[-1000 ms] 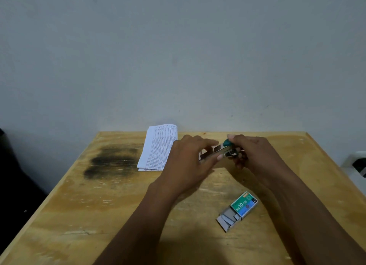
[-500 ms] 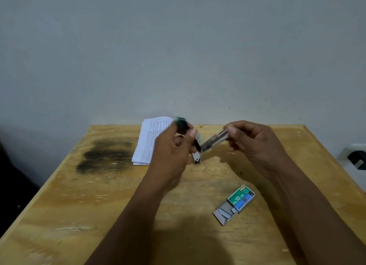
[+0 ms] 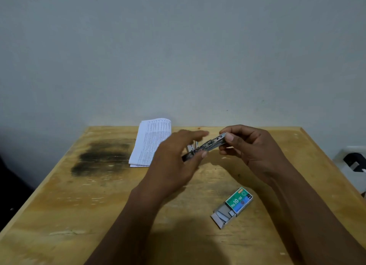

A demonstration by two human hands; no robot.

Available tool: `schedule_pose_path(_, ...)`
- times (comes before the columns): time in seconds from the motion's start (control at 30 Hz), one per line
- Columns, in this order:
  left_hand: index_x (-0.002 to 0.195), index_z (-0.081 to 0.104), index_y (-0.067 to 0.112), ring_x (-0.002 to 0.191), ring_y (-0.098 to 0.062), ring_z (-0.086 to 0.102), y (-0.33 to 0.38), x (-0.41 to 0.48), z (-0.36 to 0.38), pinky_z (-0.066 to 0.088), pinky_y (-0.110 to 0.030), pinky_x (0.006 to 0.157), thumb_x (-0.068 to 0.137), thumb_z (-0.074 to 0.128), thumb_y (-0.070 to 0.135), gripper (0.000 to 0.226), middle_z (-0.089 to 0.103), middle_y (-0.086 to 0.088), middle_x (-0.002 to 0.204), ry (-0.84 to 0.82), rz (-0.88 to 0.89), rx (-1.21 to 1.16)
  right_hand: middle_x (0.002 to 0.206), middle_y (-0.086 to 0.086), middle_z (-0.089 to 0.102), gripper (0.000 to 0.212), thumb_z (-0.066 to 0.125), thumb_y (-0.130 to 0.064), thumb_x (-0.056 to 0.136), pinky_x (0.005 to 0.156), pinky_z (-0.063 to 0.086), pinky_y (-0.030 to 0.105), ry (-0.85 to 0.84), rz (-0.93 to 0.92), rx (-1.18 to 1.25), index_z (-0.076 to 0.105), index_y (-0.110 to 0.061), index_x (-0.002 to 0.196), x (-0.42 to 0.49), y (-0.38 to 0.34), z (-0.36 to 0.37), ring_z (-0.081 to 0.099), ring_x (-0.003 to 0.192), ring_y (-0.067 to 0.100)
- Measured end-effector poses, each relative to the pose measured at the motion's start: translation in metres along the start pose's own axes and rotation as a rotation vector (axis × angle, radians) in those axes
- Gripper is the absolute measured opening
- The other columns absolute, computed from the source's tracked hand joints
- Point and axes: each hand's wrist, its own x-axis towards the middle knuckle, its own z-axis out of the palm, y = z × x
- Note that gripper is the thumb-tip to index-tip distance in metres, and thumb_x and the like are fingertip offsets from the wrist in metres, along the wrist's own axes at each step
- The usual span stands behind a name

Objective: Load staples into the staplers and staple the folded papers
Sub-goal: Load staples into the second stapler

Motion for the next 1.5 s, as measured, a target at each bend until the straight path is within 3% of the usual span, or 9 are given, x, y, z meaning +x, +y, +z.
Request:
schedule_pose_path(0.33,0.131,0.067,0.025,0.093,-0.007,0.063,-0.001,-0.001,0.009,0.053,-0.025,0.078,0.095,0.069,0.016,0.037,0.071,0.006,0.106,-0.001,0.109,0.000,0.094,0.018,0.076,0.027,0.072,-0.017,0.077,0.074,0.061,0.032,-0.012,0.013,-0.006,0.074,-0.002,0.099,-0.003,0.002,0.007,0.071,0.082,0.030)
schedule_pose_path(0.53,0.139,0.054,0.040,0.087,-0.009,0.059,-0.002,-0.001,0.011,0.052,-0.026,0.072,0.097,0.065,0.021,0.047,0.065,0.004,0.100,-0.065,0.126,0.036,0.096,0.022,0.074,0.028,0.071,-0.018,0.079,0.077,0.062,0.037,-0.023,0.016,-0.022,0.073,0.000,0.100,-0.001,0.005,0.005,0.069,0.082,0.033)
schedule_pose_path(0.67,0.126,0.059,0.037,0.091,-0.008,0.062,-0.002,-0.001,0.011,0.057,-0.026,0.075,0.096,0.067,0.024,0.034,0.067,0.009,0.106,-0.100,0.050,0.022,0.096,0.024,0.073,0.026,0.071,-0.017,0.080,0.077,0.060,0.036,-0.033,0.013,-0.039,0.074,-0.001,0.100,0.000,0.009,0.005,0.069,0.082,0.033)
schedule_pose_path(0.8,0.102,0.056,0.034,0.082,-0.005,0.062,0.001,-0.001,0.009,0.051,-0.015,0.068,0.094,0.070,0.024,0.019,0.065,0.014,0.093,-0.080,0.016,0.010,0.095,0.021,0.074,0.022,0.069,-0.017,0.084,0.076,0.060,0.033,-0.026,-0.024,-0.092,0.074,-0.003,0.101,-0.001,0.011,0.007,0.070,0.081,0.031)
schedule_pose_path(1.0,0.081,0.045,0.037,0.073,-0.011,0.069,0.007,0.000,0.003,0.051,-0.016,0.057,0.092,0.074,0.023,0.033,0.071,0.009,0.083,0.116,-0.122,-0.178,0.091,0.018,0.072,0.017,0.064,-0.009,0.089,0.079,0.057,0.038,0.065,-0.053,0.012,0.072,-0.002,0.103,0.003,0.010,0.000,0.068,0.082,0.034)
schedule_pose_path(1.1,0.083,0.050,0.037,0.065,-0.007,0.065,0.007,0.001,0.001,0.050,-0.019,0.055,0.087,0.079,0.027,0.030,0.071,0.010,0.086,0.107,-0.230,-0.260,0.094,0.019,0.071,0.016,0.062,-0.006,0.091,0.079,0.059,0.037,0.100,-0.051,0.057,0.073,-0.004,0.103,0.002,0.007,0.000,0.069,0.085,0.032)
schedule_pose_path(1.2,0.090,0.061,0.033,0.067,-0.008,0.062,0.006,-0.001,0.005,0.052,-0.021,0.057,0.086,0.080,0.024,0.022,0.069,0.013,0.086,0.083,-0.150,-0.164,0.094,0.020,0.068,0.021,0.055,0.001,0.093,0.073,0.059,0.033,0.112,-0.019,0.105,0.075,-0.005,0.096,0.003,0.006,0.002,0.066,0.086,0.032)
schedule_pose_path(1.33,0.091,0.069,0.020,0.075,-0.006,0.063,0.004,-0.003,0.008,0.047,-0.010,0.061,0.085,0.081,0.018,0.013,0.067,0.014,0.085,0.112,-0.037,-0.040,0.093,0.022,0.069,0.029,0.051,0.005,0.093,0.068,0.059,0.032,0.132,-0.010,0.087,0.077,-0.007,0.089,0.004,0.002,0.001,0.066,0.082,0.033)
schedule_pose_path(1.5,0.089,0.068,0.015,0.074,-0.013,0.062,0.003,-0.004,0.012,0.053,-0.029,0.060,0.086,0.078,0.019,0.011,0.069,0.003,0.086,0.140,0.039,0.003,0.091,0.018,0.073,0.029,0.051,0.005,0.093,0.076,0.060,0.041,0.201,-0.052,-0.084,0.077,-0.009,0.091,0.004,0.004,0.000,0.071,0.078,0.033)
